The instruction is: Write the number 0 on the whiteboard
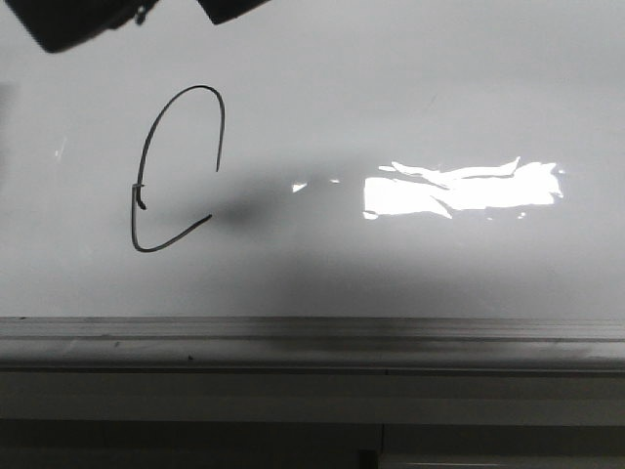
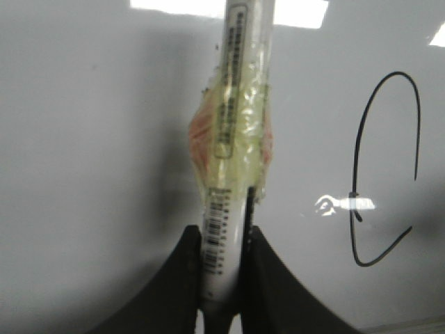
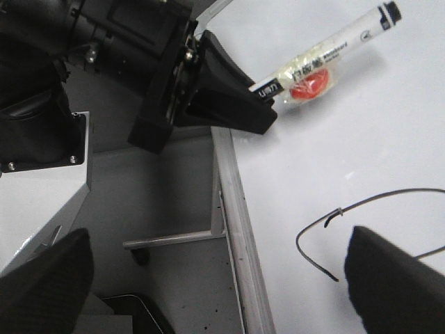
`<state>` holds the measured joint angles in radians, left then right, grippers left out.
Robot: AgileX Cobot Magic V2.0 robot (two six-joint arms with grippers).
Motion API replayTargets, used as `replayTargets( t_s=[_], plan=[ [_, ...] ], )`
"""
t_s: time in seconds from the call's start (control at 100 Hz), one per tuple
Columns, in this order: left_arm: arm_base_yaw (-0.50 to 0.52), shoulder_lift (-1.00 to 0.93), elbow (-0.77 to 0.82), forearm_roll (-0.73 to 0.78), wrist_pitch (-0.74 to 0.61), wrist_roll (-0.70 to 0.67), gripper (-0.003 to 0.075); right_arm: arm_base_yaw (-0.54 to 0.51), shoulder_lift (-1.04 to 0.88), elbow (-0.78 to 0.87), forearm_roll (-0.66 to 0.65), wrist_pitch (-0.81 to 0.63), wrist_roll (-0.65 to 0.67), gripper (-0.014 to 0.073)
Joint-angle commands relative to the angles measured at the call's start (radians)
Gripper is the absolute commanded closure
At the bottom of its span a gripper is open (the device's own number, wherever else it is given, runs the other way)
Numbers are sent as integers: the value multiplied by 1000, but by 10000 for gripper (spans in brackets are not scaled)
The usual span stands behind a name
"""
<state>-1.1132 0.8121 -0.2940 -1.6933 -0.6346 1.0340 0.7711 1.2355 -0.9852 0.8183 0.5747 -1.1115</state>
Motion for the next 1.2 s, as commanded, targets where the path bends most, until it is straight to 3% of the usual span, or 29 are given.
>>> replayTargets(
  t_s=[0.0,0.14,0.33,0.45,0.61,0.81,1.02,1.19],
  plan=[
    [-2,39,-35,59,7,-29,740,0,-23,-34,26,-25,2,-49],
    [-2,122,-42,147,-18,-31,740,0,-23,-34,26,-25,2,-49],
    [-2,201,-65,150,-40,-44,740,0,-23,-34,28,-21,2,-49],
    [-2,225,-67,146,-120,-165,740,0,-23,-34,28,-21,2,-49],
    [-2,227,-72,156,-127,-252,739,0,-23,-34,28,-21,2,-49],
    [-2,227,-72,156,-78,-284,739,0,-23,-34,28,-21,2,-49],
    [-2,227,-72,156,17,-466,739,-3,-23,-34,22,-26,2,-49],
    [-2,227,-73,290,17,-571,740,-61,-23,-34,22,-10,2,-49]
  ],
)
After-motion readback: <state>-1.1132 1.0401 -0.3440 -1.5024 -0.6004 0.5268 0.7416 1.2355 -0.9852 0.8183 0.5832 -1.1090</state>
